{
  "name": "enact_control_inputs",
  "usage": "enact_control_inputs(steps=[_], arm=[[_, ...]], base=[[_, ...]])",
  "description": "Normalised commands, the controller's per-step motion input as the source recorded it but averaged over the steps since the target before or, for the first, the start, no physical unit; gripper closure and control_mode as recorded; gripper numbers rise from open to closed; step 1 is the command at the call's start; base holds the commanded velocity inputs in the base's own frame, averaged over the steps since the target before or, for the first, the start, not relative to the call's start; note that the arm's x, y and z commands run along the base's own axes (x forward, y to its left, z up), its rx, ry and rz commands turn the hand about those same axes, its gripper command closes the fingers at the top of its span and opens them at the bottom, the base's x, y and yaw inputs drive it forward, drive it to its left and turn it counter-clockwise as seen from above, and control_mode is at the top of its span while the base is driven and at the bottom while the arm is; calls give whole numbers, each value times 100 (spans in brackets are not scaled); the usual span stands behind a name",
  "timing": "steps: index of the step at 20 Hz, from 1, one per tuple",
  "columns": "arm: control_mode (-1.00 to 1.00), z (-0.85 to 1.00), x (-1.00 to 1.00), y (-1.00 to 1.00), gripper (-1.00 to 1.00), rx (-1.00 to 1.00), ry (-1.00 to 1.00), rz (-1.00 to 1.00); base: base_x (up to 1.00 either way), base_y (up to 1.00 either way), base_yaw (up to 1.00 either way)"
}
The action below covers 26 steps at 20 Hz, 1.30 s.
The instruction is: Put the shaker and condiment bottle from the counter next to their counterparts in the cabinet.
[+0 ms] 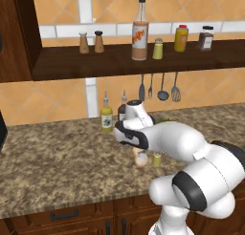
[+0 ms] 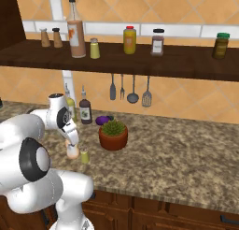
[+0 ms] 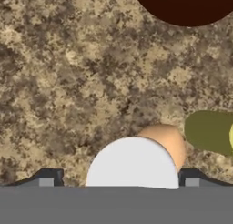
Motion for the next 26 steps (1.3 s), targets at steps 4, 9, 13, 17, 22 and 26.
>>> enact_control_inputs(steps=[4, 9, 13, 17, 22, 26], arm=[[-100, -32, 10, 5, 100, 0, 3, -4], [-100, -5, 0, 0, 100, 1, 0, 0], [-100, 2, -5, 0, 100, 4, 0, 0], [-100, 19, -17, 0, 100, 12, 0, 0], [-100, 31, -23, 0, 100, 13, -3, 0], [-100, 32, -23, 3, 100, 6, -9, 0]], base=[[0, 0, 0], [0, 0, 0], [0, 0, 0], [0, 0, 0], [0, 0, 0], [0, 0, 0]])
